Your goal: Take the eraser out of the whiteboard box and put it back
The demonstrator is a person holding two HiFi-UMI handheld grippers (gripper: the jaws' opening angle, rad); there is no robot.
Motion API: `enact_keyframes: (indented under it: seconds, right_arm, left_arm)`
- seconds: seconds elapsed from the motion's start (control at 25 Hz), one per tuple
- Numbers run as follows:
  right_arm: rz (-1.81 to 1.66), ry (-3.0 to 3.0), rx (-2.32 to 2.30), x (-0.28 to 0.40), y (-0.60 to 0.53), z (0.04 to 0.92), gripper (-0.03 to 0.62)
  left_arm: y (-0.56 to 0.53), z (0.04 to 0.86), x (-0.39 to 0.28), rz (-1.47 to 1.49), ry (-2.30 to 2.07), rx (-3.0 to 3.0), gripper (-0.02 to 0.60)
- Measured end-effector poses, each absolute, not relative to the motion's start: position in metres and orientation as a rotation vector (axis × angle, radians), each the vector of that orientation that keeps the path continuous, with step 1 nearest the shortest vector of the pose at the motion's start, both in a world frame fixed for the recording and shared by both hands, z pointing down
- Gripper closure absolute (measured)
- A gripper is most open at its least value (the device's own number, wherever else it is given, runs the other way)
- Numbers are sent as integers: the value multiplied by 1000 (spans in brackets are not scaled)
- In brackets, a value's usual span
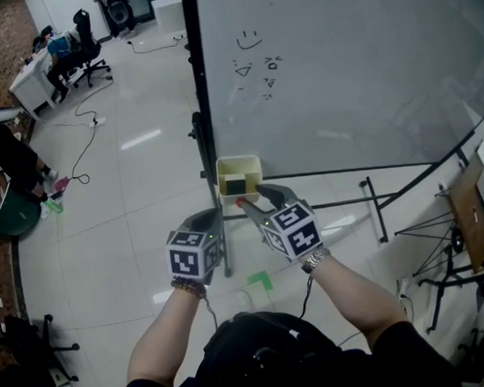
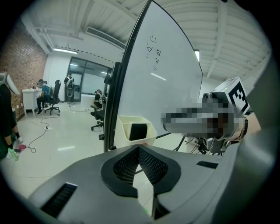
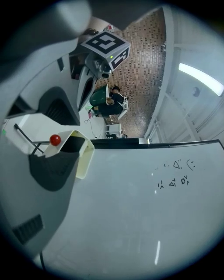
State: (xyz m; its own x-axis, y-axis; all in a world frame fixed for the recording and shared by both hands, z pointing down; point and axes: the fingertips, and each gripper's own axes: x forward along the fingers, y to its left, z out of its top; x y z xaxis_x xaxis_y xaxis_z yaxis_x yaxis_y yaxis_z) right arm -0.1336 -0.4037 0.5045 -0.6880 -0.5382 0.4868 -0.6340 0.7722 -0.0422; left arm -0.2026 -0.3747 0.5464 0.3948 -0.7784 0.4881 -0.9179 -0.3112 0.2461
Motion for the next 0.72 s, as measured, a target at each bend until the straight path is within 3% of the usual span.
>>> enact_keyframes:
  seconds: [0.72]
  right_arm:
    - [204,-2406,833,-162,-455,534,345]
  left_arm:
    - [-415,565,-232,394,-1404,2143,581]
